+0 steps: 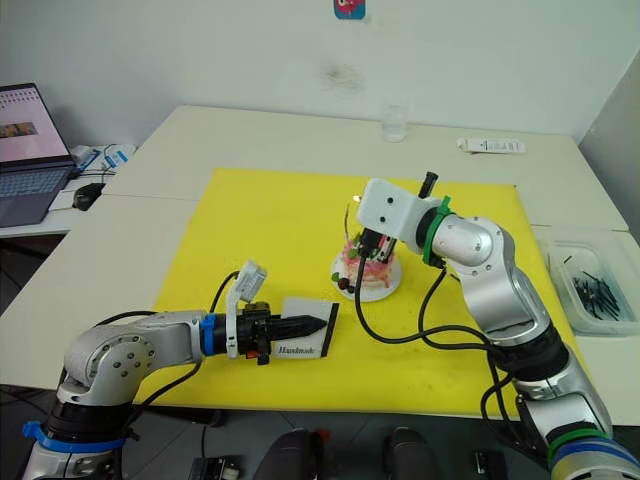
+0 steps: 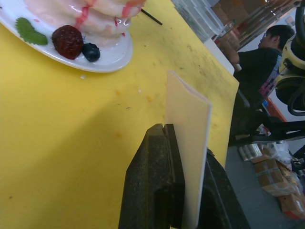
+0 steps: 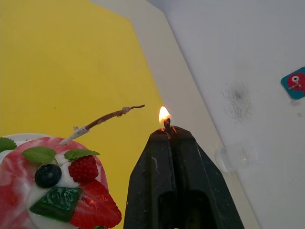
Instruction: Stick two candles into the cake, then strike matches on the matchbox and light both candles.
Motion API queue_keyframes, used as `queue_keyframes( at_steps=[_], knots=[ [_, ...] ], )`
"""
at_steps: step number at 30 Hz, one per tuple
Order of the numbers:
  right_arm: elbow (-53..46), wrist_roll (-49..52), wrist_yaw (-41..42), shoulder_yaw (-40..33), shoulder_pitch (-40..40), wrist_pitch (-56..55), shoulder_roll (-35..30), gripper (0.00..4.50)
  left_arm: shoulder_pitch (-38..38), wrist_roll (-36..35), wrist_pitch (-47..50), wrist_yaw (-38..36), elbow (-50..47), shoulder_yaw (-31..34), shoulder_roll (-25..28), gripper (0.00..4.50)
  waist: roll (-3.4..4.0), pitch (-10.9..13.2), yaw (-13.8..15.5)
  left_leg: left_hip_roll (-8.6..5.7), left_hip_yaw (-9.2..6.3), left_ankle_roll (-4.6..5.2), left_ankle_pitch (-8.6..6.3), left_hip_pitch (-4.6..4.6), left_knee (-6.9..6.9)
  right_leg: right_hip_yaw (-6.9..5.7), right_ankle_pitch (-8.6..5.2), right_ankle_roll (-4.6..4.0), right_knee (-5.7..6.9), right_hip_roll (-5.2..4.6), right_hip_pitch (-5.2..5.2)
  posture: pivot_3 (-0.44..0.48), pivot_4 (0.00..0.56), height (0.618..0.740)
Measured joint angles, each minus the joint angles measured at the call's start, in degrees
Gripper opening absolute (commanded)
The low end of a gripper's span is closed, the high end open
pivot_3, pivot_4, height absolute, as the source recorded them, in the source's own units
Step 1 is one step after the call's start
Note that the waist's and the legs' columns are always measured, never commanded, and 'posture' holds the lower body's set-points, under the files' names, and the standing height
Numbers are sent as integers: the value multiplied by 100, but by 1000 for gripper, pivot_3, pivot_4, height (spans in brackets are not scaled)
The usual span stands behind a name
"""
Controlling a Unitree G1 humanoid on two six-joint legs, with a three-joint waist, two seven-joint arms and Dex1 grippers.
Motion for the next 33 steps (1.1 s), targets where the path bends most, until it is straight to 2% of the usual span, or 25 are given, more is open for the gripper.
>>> queue_keyframes(
  at_steps=[33],
  knots=[
    [258, -27, 4, 312, -116, -158, 149, 33, -34, -226, 50, 135, -12, 0, -16, 0, 0, 1, -16, 3, 0, 0, 0, 0, -4, 0, -2, -2, 1, 2, -5, 0, 150, 727]
  ],
)
